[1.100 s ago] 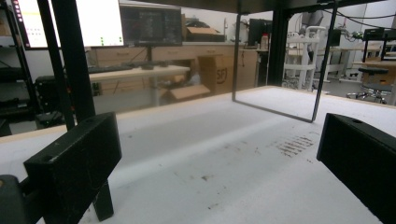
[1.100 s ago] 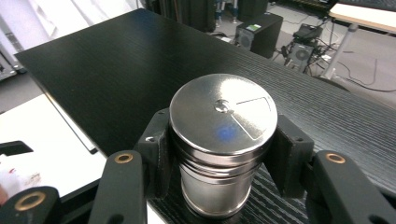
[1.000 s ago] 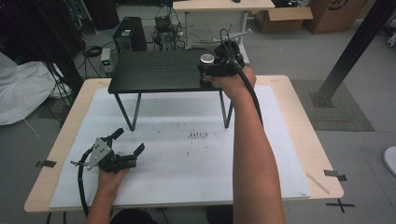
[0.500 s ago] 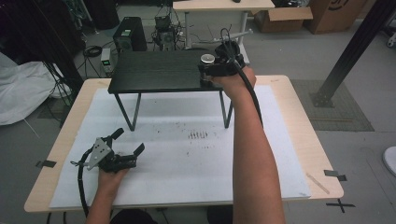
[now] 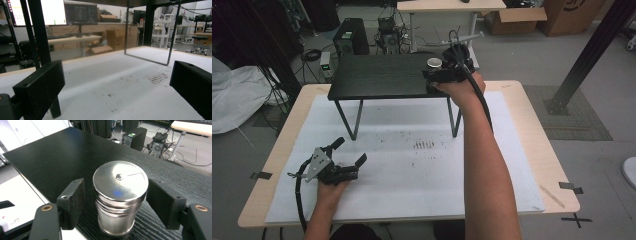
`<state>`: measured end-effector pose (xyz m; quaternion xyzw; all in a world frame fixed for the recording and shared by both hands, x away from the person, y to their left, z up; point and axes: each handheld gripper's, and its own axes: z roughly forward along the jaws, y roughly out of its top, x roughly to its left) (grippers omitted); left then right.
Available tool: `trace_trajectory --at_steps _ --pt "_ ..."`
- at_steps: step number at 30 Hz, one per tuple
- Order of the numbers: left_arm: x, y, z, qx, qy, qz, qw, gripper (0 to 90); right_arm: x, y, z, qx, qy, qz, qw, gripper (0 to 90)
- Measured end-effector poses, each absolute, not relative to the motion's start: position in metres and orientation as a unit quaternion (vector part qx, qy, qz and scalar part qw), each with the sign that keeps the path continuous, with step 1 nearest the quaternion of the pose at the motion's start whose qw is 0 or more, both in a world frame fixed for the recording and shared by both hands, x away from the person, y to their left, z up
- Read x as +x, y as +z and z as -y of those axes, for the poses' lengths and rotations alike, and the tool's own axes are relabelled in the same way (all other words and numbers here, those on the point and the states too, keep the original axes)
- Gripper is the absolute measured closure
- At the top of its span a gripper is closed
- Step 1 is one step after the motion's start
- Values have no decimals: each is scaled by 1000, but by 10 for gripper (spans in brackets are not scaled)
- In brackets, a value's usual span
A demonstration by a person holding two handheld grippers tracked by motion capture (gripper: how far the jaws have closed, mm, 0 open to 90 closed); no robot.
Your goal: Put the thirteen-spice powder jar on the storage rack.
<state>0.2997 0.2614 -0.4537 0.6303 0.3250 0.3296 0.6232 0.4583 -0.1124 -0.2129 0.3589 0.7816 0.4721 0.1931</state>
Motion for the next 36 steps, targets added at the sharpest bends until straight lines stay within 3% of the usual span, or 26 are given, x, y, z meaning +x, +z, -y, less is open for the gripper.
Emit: trace_trajectory --at_steps 36 --pt "300 -454 -261 630 330 -324 623 3 423 -194 139 349 520 -750 211 164"
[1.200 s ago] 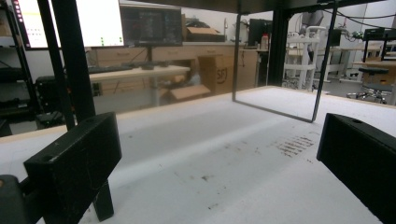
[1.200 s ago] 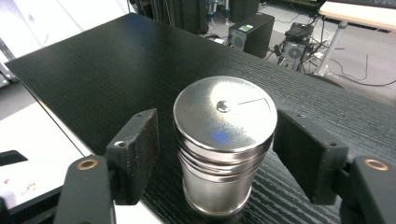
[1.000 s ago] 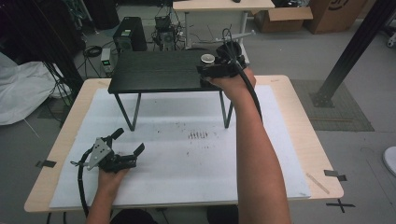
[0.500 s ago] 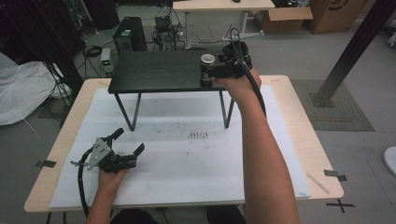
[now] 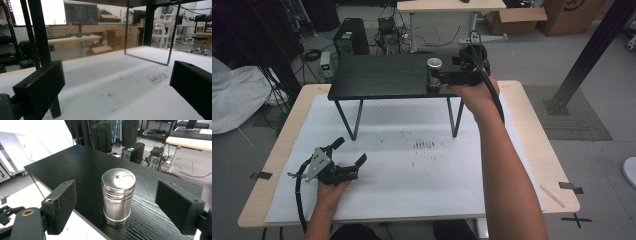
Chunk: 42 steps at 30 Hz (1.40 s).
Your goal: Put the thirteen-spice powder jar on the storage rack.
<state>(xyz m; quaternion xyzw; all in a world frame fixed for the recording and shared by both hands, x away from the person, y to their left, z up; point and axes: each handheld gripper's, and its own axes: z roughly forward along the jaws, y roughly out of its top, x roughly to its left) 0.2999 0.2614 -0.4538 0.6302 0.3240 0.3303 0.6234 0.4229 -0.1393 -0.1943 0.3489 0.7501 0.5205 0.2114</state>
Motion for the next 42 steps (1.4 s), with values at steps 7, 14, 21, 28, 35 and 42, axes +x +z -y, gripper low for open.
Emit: trace_trajectory --at_steps 7,14,21,28,35,42 --pt "300 -454 -261 630 330 -324 623 2 413 -194 145 338 535 -744 215 141" --pt "300 -454 -261 631 330 -324 623 2 402 -202 152 327 572 -719 219 106" --pt "300 -454 -261 631 330 -324 623 2 392 -204 157 303 594 -709 230 78" --pt "300 -454 -261 630 330 -324 623 2 380 -212 164 268 629 -692 230 40" --pt "300 -454 -261 630 330 -324 623 3 371 -223 173 253 645 -683 231 10" --pt "300 -454 -261 630 330 -324 623 2 362 -240 180 235 656 -678 236 0"
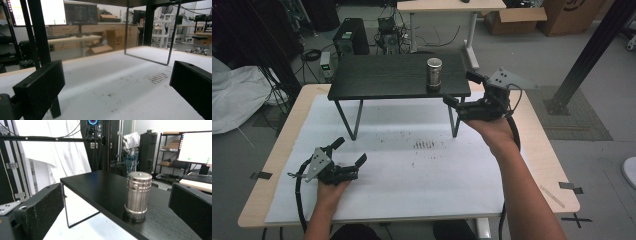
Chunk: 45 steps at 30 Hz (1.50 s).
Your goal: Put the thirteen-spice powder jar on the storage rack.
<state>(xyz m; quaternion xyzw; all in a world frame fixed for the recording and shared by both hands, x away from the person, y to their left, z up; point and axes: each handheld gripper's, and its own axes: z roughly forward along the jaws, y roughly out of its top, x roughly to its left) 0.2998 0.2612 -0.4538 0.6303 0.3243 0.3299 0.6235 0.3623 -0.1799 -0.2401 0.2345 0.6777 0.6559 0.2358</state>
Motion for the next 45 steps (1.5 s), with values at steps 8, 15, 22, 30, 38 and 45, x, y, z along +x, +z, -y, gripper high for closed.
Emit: trace_trajectory --at_steps 8,15,22,30,38,45 --pt "300 -454 -261 631 330 -324 623 2 357 -261 185 234 655 -678 238 0" --pt "300 -454 -261 631 330 -324 623 2 355 -280 189 242 648 -683 235 0" --pt "300 -454 -261 630 330 -325 624 2 353 -295 192 250 649 -679 234 0" --pt "300 -454 -261 630 330 -325 624 3 352 -306 194 241 657 -672 244 2" --pt "300 -454 -261 630 329 -325 624 2 352 -323 194 250 660 -668 237 2" --pt "300 -454 -261 630 330 -325 624 2 352 -340 193 261 663 -663 229 2"
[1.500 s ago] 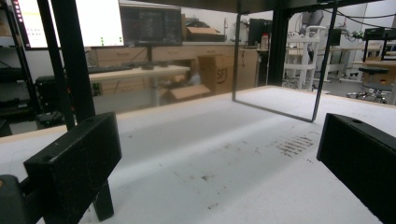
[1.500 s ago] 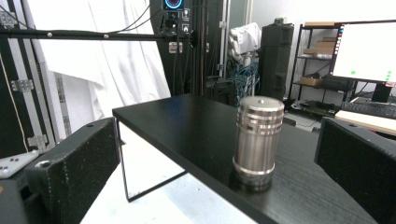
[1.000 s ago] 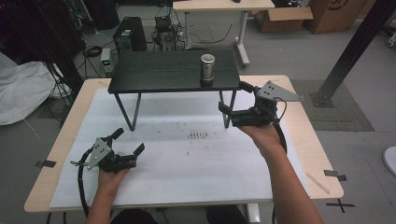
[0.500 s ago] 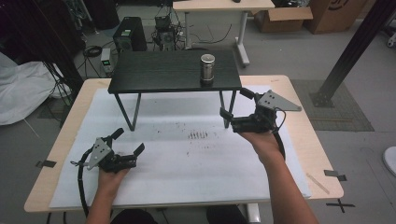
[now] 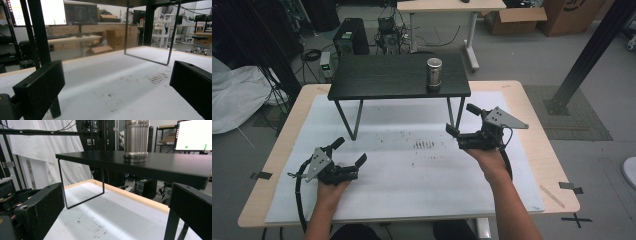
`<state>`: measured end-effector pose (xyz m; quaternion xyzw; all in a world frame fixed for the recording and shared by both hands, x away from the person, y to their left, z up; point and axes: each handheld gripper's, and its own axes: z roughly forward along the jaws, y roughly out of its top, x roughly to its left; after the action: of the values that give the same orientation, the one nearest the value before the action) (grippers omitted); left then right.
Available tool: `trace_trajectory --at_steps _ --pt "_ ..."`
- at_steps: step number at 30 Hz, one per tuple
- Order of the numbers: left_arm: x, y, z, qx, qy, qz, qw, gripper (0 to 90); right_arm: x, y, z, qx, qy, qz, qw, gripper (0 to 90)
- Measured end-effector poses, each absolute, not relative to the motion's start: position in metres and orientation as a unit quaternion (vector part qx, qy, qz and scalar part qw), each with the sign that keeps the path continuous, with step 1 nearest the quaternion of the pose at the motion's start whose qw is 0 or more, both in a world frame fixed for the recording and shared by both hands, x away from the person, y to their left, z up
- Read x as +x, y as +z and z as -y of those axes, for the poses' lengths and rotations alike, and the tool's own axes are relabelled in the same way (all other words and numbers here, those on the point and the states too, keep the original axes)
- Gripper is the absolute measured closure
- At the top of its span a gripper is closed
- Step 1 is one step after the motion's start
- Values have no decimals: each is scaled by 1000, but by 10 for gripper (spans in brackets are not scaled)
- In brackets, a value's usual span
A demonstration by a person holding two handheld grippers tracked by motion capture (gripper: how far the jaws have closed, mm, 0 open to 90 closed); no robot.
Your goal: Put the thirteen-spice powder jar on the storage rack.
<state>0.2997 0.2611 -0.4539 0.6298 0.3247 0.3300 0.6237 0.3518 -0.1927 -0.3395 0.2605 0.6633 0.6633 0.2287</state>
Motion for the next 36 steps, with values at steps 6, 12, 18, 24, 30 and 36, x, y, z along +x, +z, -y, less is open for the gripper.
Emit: trace_trajectory --at_steps 6,12,18,24,30,36 --pt "300 -454 -261 631 330 -324 623 2 349 -353 194 266 667 -657 229 2" --pt "300 -454 -261 631 330 -324 623 2 349 -364 197 270 666 -657 227 4" --pt "300 -454 -261 631 330 -324 623 2 349 -373 197 278 663 -659 221 4" --pt "300 -454 -261 630 330 -324 624 2 348 -384 196 284 664 -656 221 4" --pt "300 -454 -261 631 330 -324 623 2 347 -394 195 288 665 -653 220 4" --pt "300 -454 -261 631 330 -323 623 2 348 -406 193 296 660 -653 223 3"
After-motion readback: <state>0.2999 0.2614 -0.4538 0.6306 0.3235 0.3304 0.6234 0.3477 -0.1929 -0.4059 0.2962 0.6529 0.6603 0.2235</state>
